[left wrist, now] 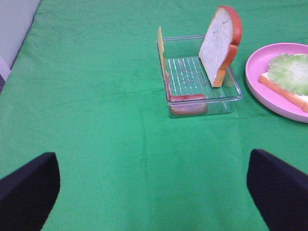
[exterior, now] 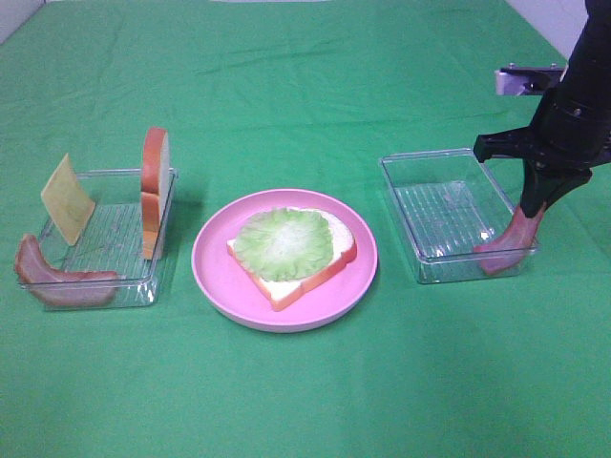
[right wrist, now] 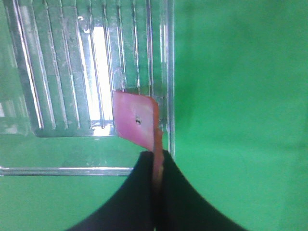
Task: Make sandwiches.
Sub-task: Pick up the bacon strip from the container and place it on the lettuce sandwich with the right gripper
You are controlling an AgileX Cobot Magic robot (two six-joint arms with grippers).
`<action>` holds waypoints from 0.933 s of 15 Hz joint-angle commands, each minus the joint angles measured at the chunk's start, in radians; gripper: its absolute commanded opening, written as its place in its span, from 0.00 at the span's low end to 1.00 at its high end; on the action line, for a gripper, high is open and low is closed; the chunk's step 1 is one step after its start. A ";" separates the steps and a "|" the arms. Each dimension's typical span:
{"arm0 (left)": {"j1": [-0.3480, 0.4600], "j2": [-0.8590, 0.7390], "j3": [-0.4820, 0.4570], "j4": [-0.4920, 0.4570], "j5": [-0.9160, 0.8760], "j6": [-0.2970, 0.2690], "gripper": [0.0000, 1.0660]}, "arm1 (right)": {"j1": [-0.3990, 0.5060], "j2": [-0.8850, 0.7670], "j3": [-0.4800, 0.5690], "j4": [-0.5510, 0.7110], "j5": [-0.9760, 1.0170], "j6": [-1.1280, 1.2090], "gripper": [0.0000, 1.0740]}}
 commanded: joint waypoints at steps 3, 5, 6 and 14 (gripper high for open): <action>0.005 -0.002 0.001 -0.005 -0.001 0.000 0.94 | 0.001 -0.133 -0.096 0.038 0.068 -0.013 0.00; 0.005 -0.002 0.001 -0.005 -0.001 0.000 0.94 | 0.001 -0.162 -0.175 0.080 0.119 -0.034 0.00; 0.005 -0.002 0.001 -0.005 -0.001 0.000 0.94 | 0.001 -0.168 -0.198 0.098 0.134 -0.043 0.00; 0.005 -0.002 0.001 -0.005 -0.001 0.000 0.94 | 0.153 -0.187 -0.282 0.173 0.169 -0.065 0.00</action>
